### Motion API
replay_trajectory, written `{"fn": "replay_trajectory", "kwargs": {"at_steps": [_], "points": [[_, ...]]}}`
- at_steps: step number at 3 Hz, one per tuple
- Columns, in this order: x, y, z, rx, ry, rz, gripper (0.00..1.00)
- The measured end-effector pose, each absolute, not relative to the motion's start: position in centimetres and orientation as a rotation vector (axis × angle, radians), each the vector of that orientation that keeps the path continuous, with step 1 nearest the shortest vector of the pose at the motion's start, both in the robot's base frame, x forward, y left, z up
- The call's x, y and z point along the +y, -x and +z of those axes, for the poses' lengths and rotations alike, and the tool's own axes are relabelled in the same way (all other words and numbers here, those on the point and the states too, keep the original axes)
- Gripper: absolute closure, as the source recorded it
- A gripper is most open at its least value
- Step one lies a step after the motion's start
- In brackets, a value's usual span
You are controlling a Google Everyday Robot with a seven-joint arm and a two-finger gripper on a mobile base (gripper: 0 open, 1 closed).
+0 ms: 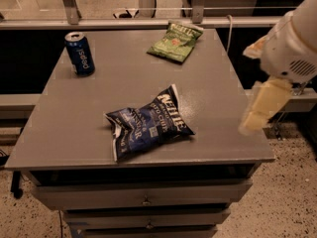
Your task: Pick blue chip bag
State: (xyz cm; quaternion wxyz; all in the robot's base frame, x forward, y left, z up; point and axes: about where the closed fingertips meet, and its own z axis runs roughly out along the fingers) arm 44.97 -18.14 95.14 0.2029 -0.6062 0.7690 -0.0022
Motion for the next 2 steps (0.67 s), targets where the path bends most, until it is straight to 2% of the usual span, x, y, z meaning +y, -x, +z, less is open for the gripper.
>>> {"fn": "replay_trajectory", "kwargs": {"at_steps": [2], "points": [[-9.1,-49.9,88.0,1.979,1.619,0.335,0.00]]}}
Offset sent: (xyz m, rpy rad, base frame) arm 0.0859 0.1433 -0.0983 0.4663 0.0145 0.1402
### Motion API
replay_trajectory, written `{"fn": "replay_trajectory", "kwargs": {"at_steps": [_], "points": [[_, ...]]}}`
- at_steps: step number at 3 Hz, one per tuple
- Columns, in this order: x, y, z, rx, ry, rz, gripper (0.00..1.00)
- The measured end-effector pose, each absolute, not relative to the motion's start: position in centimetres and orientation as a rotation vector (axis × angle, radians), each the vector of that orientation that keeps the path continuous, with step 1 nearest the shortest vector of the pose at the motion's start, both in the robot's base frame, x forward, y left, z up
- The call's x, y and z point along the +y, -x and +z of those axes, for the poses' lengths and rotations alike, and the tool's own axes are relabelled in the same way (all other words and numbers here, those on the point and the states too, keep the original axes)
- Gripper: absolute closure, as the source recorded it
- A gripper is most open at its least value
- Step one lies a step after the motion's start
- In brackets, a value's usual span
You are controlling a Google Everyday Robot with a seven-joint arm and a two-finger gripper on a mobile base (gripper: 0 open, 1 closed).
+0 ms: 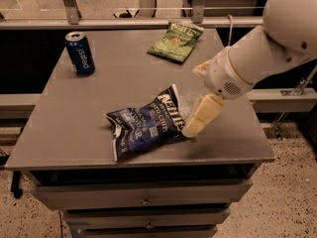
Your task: Pick blue chip bag
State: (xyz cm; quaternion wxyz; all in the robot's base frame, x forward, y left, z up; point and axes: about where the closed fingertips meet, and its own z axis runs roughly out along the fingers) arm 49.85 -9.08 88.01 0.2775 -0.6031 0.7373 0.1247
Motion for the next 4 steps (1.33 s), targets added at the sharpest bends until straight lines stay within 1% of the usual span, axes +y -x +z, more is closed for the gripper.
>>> {"fn": "replay_trajectory", "kwargs": {"at_steps": [1,2,3,4], "points": [[-6.2,-51.6,87.6,1.928,1.581,0.427,0.00],[-4.5,-52.0,86.7,1.937,1.555,0.505,0.00],[-4.0,-51.8,85.5,1.965,1.533,0.562,0.17],[-4.1,-51.5,85.0,1.990,1.511,0.592,0.41]]}}
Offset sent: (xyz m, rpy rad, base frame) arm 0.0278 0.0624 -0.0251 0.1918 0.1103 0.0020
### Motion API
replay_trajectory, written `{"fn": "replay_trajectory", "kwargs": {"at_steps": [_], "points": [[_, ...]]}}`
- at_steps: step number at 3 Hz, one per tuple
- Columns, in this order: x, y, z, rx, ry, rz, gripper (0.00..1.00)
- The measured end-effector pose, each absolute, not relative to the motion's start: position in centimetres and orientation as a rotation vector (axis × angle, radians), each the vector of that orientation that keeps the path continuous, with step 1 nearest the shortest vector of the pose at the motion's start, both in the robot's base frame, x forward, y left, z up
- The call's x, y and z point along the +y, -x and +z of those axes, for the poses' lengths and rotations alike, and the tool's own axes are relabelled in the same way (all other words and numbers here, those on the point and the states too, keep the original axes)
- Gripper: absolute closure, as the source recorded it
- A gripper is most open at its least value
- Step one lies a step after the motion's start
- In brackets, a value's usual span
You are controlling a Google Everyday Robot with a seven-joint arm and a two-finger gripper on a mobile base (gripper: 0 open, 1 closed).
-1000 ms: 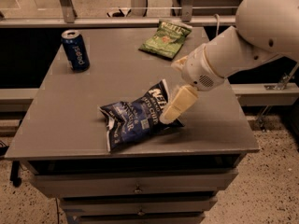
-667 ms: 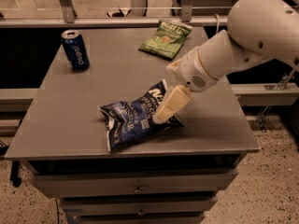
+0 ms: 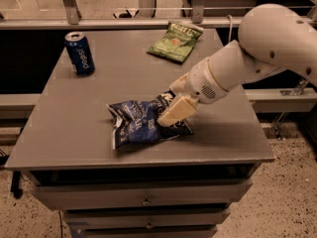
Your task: Pick blue chip bag
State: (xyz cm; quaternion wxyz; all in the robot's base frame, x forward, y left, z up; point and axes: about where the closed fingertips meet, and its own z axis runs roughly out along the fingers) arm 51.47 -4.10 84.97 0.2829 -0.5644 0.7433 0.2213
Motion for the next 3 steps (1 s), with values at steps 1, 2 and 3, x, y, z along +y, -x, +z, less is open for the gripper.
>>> {"fn": "replay_trajectory", "kwargs": {"at_steps": [1,2,3], "points": [[-4.4,-51.2,84.7,2.010,1.494,0.604,0.63],[-5.8,-51.8,86.1,2.024,1.478,0.563,0.87],[-7.6,-53.4,90.0,2.000,1.479,0.469,1.00]]}}
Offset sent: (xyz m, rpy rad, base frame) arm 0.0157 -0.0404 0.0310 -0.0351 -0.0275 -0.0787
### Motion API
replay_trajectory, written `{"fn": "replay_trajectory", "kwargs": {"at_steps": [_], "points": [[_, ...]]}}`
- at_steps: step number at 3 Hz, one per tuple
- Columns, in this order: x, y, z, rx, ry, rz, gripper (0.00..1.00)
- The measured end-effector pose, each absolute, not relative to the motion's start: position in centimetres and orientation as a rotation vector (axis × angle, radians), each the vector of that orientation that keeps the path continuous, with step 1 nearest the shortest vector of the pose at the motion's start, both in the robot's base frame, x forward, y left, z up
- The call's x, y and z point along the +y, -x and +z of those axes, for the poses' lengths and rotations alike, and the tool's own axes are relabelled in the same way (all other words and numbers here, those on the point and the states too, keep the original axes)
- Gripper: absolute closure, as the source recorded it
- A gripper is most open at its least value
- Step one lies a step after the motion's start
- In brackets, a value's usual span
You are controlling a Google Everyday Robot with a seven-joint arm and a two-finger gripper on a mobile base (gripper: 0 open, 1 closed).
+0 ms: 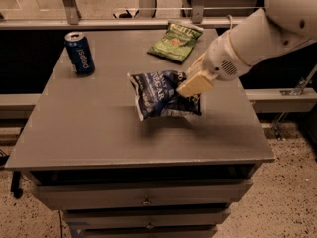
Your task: Pick blue chip bag
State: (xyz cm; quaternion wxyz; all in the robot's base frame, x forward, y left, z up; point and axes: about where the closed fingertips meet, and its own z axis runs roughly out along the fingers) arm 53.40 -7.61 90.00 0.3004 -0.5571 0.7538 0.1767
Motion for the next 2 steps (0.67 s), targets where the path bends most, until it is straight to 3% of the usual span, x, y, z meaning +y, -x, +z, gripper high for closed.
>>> {"fn": "replay_trajectory", "kwargs": {"at_steps": [2], "points": [[-10.7,-57.0,102.7,1.950,1.393,0.261,1.00]]}}
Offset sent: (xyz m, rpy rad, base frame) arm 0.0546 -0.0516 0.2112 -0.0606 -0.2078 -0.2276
